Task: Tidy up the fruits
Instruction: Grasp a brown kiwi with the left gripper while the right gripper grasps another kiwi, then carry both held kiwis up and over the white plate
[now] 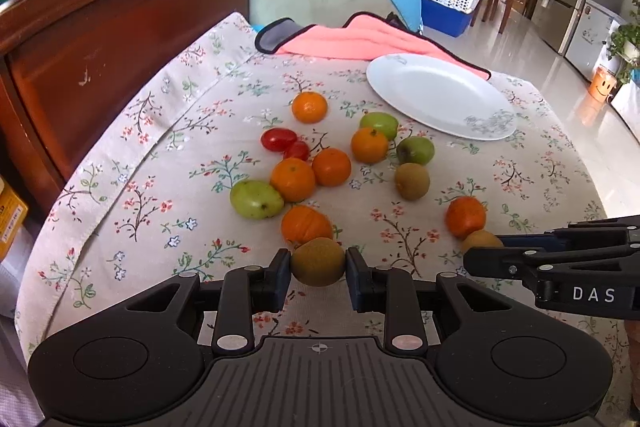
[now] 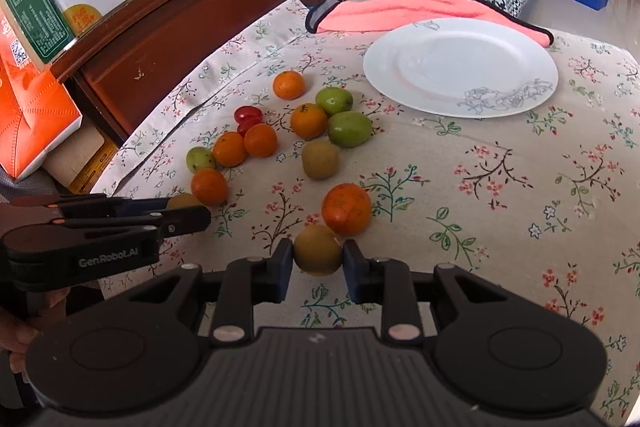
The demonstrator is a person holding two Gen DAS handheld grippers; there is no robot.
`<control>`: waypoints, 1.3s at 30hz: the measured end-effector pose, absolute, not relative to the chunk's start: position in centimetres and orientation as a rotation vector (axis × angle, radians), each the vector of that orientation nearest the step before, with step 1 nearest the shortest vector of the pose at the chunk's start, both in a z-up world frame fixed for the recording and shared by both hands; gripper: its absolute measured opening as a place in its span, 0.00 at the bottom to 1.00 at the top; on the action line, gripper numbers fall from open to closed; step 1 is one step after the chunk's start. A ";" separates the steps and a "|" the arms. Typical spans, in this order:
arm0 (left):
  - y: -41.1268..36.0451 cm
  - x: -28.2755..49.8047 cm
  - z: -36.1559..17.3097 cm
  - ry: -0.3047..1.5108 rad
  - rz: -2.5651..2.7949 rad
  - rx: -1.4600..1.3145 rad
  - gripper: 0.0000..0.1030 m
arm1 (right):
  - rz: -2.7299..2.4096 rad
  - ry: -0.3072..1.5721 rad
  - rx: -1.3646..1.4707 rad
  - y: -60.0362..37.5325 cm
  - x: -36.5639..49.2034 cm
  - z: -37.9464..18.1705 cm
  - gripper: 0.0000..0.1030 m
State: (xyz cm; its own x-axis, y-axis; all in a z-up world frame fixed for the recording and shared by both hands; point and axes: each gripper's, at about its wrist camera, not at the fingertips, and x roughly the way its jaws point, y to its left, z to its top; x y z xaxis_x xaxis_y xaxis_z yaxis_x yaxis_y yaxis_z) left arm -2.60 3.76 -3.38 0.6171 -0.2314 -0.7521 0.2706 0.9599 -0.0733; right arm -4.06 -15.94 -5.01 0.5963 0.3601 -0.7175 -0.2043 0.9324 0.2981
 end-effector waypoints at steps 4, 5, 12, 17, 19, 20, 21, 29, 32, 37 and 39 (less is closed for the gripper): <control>3.5 -3.0 -3.2 0.865 -0.303 0.049 0.26 | 0.334 0.869 0.213 -16.5 -4.2 -4.6 0.26; 3.3 -3.2 -3.2 0.867 -0.311 0.051 0.26 | 0.335 0.869 0.215 -16.6 -4.2 -4.6 0.26; 2.9 -3.4 -2.8 0.855 -0.319 0.051 0.26 | 0.337 0.873 0.214 -16.6 -4.7 -4.4 0.26; 2.4 -3.2 -2.2 0.832 -0.332 0.059 0.26 | 0.341 0.833 0.207 -16.9 -4.8 -3.0 0.26; 2.5 -2.9 -2.5 0.851 -0.320 0.051 0.26 | 0.335 0.833 0.212 -17.1 -4.7 -2.9 0.26; 2.6 -2.9 -2.7 0.857 -0.317 0.048 0.26 | 0.328 0.840 0.217 -17.2 -4.6 -3.1 0.26; 2.7 -2.9 -2.7 0.857 -0.318 0.046 0.26 | 0.319 0.848 0.218 -17.3 -4.6 -3.3 0.26; 3.2 -3.0 -2.4 0.852 -0.313 0.030 0.26 | 0.326 0.849 0.228 -17.2 -4.6 -3.2 0.26; 2.4 -3.0 -1.9 0.828 -0.329 0.062 0.26 | 0.343 0.846 0.230 -17.2 -4.4 -2.8 0.26; 1.0 -1.6 -0.8 0.805 -0.370 0.067 0.26 | 0.353 0.804 0.186 -17.6 -3.6 -1.0 0.26; 0.6 -1.0 -0.5 0.796 -0.384 0.055 0.26 | 0.341 0.788 0.171 -18.1 -2.8 -0.3 0.26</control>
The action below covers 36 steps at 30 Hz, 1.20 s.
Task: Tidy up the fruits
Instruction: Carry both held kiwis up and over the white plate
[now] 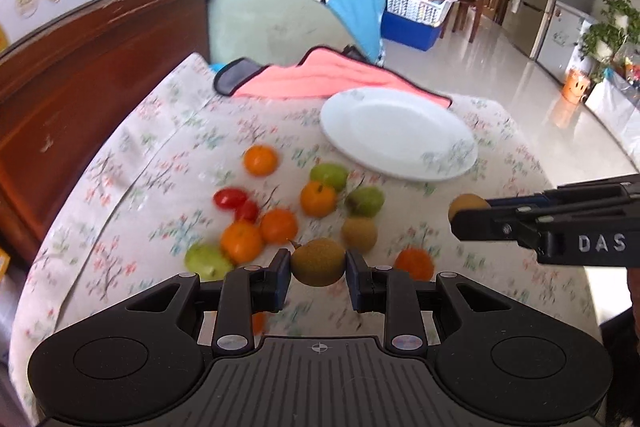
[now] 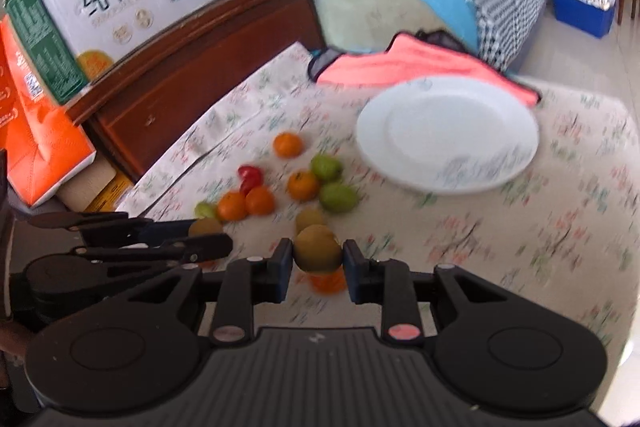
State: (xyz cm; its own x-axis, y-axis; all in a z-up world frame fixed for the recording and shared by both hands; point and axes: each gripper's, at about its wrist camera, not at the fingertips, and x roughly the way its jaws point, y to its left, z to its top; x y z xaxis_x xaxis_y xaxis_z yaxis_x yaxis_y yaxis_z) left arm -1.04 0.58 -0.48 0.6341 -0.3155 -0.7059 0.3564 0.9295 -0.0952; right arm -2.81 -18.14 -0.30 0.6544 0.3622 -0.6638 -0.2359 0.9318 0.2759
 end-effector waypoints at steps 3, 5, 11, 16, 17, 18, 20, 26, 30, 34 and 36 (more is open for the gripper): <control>-0.4 0.2 -0.1 0.793 -0.419 0.031 0.26 | 0.328 0.779 0.179 -19.2 -1.4 0.3 0.26; -1.4 1.2 -0.1 0.791 -0.441 0.039 0.26 | 0.317 0.785 0.186 -19.9 -0.5 0.3 0.26; -3.7 3.9 -0.1 0.803 -0.500 0.023 0.26 | 0.268 0.818 0.247 -21.7 2.3 -0.4 0.26; -5.9 5.9 -0.5 0.799 -0.535 0.030 0.26 | 0.228 0.821 0.236 -22.6 3.8 -1.0 0.26; -6.2 6.2 -0.6 0.799 -0.538 0.036 0.26 | 0.218 0.822 0.235 -22.8 4.0 -1.1 0.26; -6.5 6.6 -0.7 0.801 -0.540 0.039 0.26 | 0.208 0.826 0.237 -23.0 4.3 -1.3 0.26; -7.1 7.2 -0.9 0.808 -0.547 0.042 0.26 | 0.195 0.834 0.245 -23.4 4.8 -1.6 0.26; -8.3 9.1 -1.8 0.828 -0.535 0.048 0.26 | 0.153 0.857 0.275 -24.4 6.2 -2.5 0.26; -8.6 10.2 -2.3 0.847 -0.531 0.035 0.26 | 0.139 0.861 0.276 -24.8 6.8 -3.0 0.26; -9.0 10.9 -2.7 0.862 -0.518 0.025 0.26 | 0.121 0.870 0.290 -25.2 7.4 -3.5 0.27; -9.2 11.1 -2.8 0.865 -0.516 0.023 0.27 | 0.114 0.873 0.297 -25.3 7.6 -3.7 0.29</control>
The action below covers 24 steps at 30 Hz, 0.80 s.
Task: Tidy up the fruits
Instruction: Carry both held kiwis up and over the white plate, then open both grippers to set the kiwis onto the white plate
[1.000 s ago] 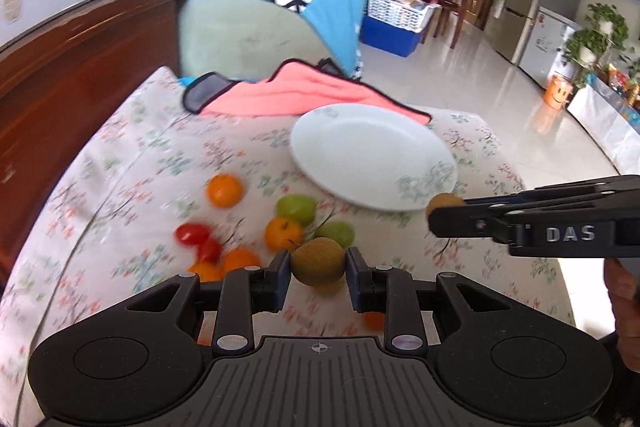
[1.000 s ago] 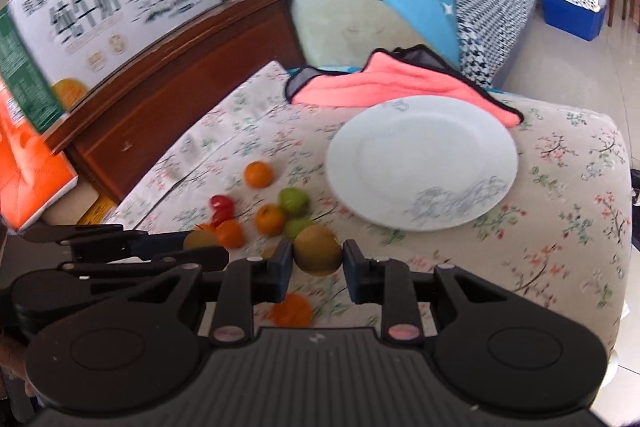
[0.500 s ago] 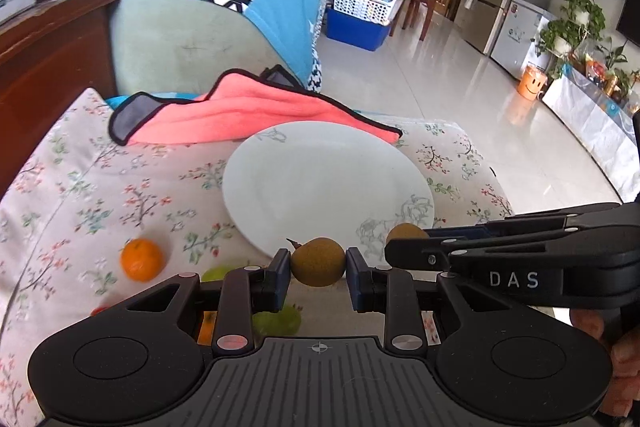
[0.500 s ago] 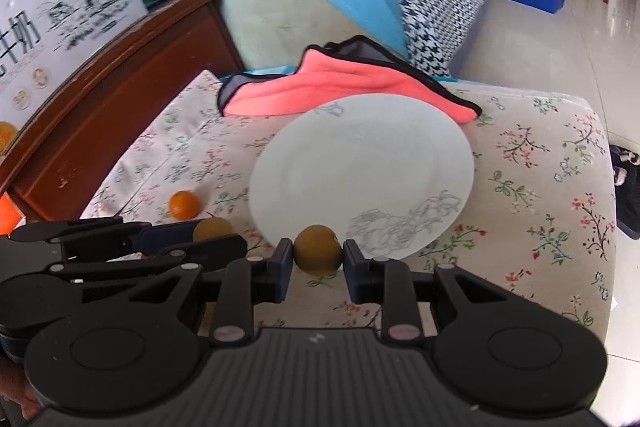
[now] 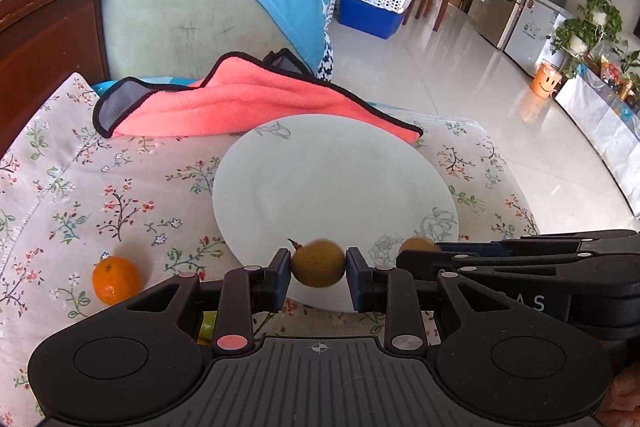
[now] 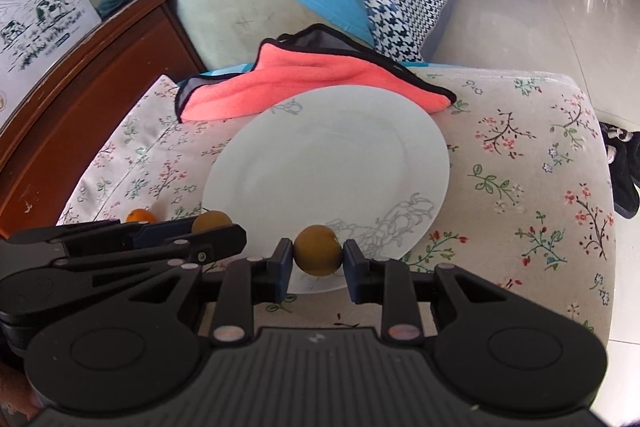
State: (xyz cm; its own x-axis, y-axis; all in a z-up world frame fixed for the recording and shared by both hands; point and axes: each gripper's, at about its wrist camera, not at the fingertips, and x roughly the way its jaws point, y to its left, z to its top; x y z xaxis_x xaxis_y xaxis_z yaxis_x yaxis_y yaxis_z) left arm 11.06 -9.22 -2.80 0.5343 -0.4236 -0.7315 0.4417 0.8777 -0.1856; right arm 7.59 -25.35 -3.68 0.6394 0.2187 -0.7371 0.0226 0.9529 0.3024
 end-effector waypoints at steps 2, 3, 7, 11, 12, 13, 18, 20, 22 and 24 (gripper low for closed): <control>-9.2 11.2 -2.7 0.871 -0.509 0.009 0.29 | 0.107 0.872 0.312 -25.6 7.7 -3.7 0.29; -9.2 11.2 -2.7 0.874 -0.502 0.002 0.31 | 0.104 0.870 0.319 -25.7 7.7 -3.7 0.29; -8.9 10.9 -2.0 0.858 -0.484 0.006 0.49 | 0.099 0.864 0.341 -26.2 7.8 -3.5 0.29; -8.2 10.5 -1.3 0.840 -0.470 -0.003 0.57 | 0.104 0.847 0.356 -26.4 7.6 -3.0 0.29; -8.0 10.4 -1.2 0.839 -0.470 -0.004 0.57 | 0.109 0.842 0.358 -26.4 7.5 -2.9 0.29; -7.9 10.3 -1.0 0.838 -0.470 -0.005 0.57 | 0.114 0.839 0.359 -26.3 7.4 -2.7 0.29; -7.1 9.8 -0.4 0.834 -0.441 0.009 0.66 | 0.147 0.838 0.364 -25.7 7.2 -2.5 0.29; -6.7 9.6 -0.2 0.832 -0.429 0.017 0.67 | 0.160 0.843 0.364 -25.4 7.1 -2.4 0.30; -6.2 9.5 0.0 0.837 -0.420 0.015 0.70 | 0.173 0.848 0.361 -25.1 7.0 -2.4 0.30; -5.6 9.6 0.1 0.851 -0.411 0.013 0.70 | 0.184 0.851 0.350 -24.8 6.9 -2.4 0.30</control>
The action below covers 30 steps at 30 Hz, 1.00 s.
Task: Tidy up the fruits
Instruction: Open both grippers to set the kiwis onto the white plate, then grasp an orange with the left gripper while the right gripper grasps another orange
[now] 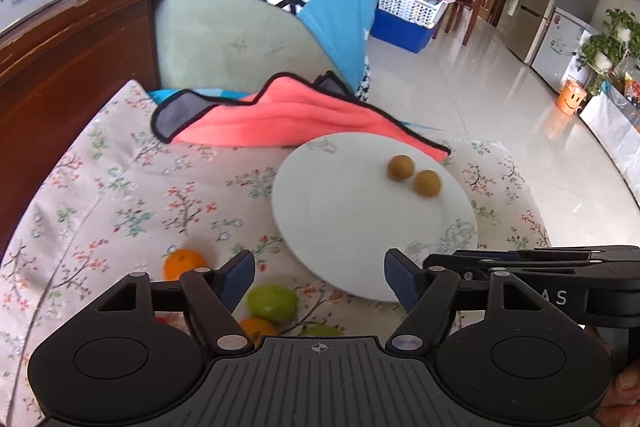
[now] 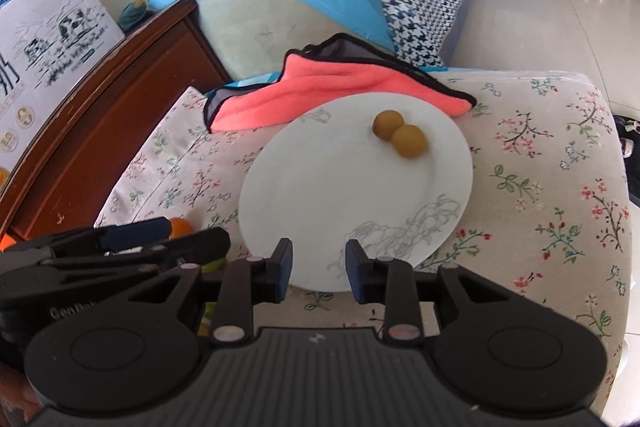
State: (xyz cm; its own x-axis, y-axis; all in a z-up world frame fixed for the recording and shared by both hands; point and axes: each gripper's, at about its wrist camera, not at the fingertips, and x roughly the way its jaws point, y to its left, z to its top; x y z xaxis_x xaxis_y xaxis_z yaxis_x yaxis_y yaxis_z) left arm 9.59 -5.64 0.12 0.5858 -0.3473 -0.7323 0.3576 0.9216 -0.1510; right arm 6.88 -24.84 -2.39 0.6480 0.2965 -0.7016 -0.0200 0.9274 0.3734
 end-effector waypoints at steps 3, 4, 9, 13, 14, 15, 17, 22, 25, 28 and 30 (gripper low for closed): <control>-4.7 9.6 0.2 0.872 -0.391 0.019 0.70 | 0.199 0.859 0.340 -24.5 6.6 -2.5 0.30; -4.3 9.5 0.2 0.877 -0.384 0.021 0.70 | 0.204 0.864 0.338 -24.4 6.6 -2.5 0.30; -2.4 8.9 0.2 0.889 -0.354 0.023 0.70 | 0.230 0.880 0.311 -23.6 6.0 -2.8 0.30; -0.5 7.8 0.5 0.887 -0.353 0.008 0.70 | 0.261 0.890 0.286 -22.7 5.3 -2.9 0.30; -0.1 7.6 0.5 0.885 -0.351 0.008 0.70 | 0.270 0.893 0.278 -22.5 5.1 -3.0 0.30; 0.3 7.2 0.5 0.885 -0.348 0.009 0.70 | 0.280 0.898 0.269 -22.2 4.9 -3.0 0.30; 1.2 6.6 0.4 0.890 -0.334 0.010 0.71 | 0.297 0.909 0.249 -21.7 4.5 -3.1 0.30; 3.5 4.9 -0.3 0.915 -0.289 -0.015 0.71 | 0.347 0.922 0.219 -20.6 3.7 -3.1 0.30; 4.2 3.8 -0.7 0.933 -0.279 -0.017 0.71 | 0.380 0.930 0.208 -20.1 3.2 -3.0 0.32; 4.5 2.7 -1.3 0.949 -0.284 -0.003 0.71 | 0.404 0.941 0.195 -19.5 2.7 -3.1 0.33; 4.4 2.1 -1.7 0.958 -0.286 0.010 0.71 | 0.419 0.950 0.185 -19.2 2.4 -3.3 0.33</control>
